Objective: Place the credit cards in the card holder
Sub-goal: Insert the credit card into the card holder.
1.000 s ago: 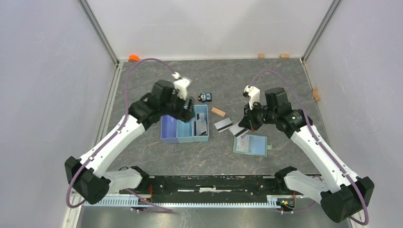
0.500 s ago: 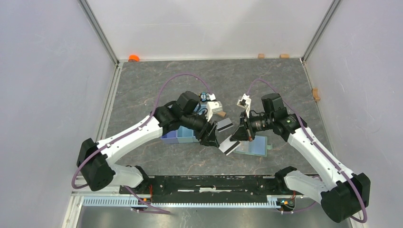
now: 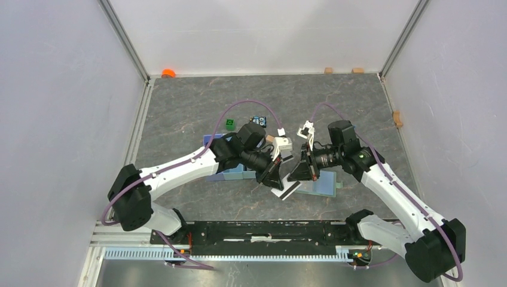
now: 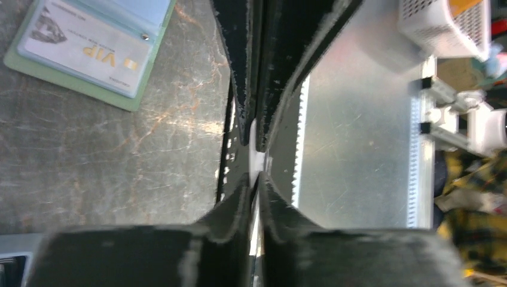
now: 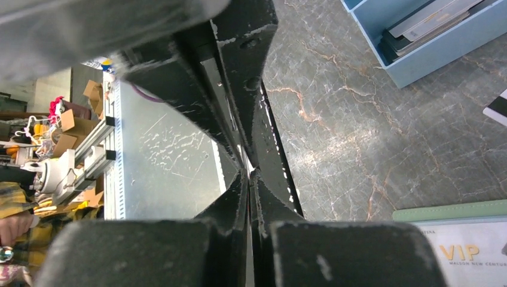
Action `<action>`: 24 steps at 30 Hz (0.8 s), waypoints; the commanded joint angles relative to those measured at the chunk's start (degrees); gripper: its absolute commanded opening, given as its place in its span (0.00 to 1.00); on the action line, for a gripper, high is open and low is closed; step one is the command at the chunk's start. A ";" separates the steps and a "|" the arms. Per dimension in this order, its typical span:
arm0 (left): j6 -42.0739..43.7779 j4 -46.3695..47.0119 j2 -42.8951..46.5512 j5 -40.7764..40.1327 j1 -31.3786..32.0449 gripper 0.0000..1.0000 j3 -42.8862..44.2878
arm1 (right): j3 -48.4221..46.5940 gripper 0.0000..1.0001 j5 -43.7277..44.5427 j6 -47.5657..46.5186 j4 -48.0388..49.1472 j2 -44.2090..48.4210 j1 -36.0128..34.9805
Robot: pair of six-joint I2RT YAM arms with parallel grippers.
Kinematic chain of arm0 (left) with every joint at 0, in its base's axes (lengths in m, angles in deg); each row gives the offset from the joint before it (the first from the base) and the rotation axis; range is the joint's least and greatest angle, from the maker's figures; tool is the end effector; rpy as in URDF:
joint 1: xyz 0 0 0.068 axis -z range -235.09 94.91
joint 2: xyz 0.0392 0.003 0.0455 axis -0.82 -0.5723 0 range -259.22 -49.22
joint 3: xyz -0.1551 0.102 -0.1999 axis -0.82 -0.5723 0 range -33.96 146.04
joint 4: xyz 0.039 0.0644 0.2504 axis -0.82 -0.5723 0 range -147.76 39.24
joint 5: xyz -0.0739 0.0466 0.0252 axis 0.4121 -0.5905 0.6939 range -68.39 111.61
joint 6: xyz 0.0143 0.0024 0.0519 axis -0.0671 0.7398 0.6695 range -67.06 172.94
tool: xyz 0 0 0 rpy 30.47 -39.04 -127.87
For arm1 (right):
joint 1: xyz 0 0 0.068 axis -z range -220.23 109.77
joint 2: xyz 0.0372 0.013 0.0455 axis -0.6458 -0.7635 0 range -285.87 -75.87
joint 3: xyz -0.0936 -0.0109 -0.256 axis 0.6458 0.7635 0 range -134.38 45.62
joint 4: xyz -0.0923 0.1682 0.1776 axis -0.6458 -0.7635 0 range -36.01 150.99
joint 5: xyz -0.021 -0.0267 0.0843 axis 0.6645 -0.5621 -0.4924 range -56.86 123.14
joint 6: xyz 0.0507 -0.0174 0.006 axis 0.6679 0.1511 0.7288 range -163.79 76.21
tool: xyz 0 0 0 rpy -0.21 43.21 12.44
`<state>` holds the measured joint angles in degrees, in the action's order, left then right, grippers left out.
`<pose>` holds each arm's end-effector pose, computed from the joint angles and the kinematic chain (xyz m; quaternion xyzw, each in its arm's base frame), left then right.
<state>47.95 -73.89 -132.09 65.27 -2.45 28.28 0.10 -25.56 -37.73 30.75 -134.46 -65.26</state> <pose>0.1684 -0.2610 0.2763 0.4784 0.7220 -0.4753 0.1546 0.1700 0.1130 0.2783 -0.3234 0.7573 0.5261 0.2122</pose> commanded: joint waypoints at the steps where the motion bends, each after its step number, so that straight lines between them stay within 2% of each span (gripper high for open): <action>1: -5.97 9.50 0.31 4.43 0.29 0.05 -2.20 | 0.43 0.12 -0.42 0.02 1.06 1.02 -0.23; 3: -8.82 13.51 0.34 4.84 0.34 0.02 -3.91 | 0.34 0.26 0.83 0.06 0.37 0.80 -0.22; 5: -11.21 16.42 0.65 3.85 0.33 0.02 -5.65 | -0.04 0.47 5.41 1.21 -0.34 0.62 -0.04; 7: -13.25 17.63 0.70 -0.08 0.35 0.02 -7.29 | -1.48 0.67 13.58 2.07 -4.18 -0.51 2.01; 9: -15.98 18.48 0.62 -5.42 0.29 0.02 -8.67 | -2.90 0.76 22.57 2.18 -8.82 -1.93 4.79; 11: -20.44 20.93 0.16 -9.98 0.34 0.02 -10.07 | -2.74 0.80 31.79 3.37 -10.84 -1.97 7.54; 15: -31.60 29.80 -1.32 -15.42 0.44 0.02 -12.24 | -2.68 0.82 61.28 7.19 -15.31 -0.78 10.41; 17: -35.94 32.95 -2.90 -17.70 0.48 0.02 -12.44 | -1.08 0.87 70.00 9.43 -15.72 0.57 11.59; 21: -40.20 36.93 -7.52 -18.46 1.10 0.02 -10.93 | 2.60 0.87 76.60 11.37 -15.33 2.53 13.83; 24: -40.88 36.75 -10.76 -17.67 1.91 0.02 -8.60 | 5.96 0.85 75.18 11.86 -14.45 2.02 15.42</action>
<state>13.11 -42.37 -139.50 48.99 -1.79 16.39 2.46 41.45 -28.59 16.48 -132.67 -51.45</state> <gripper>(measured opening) 0.036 0.865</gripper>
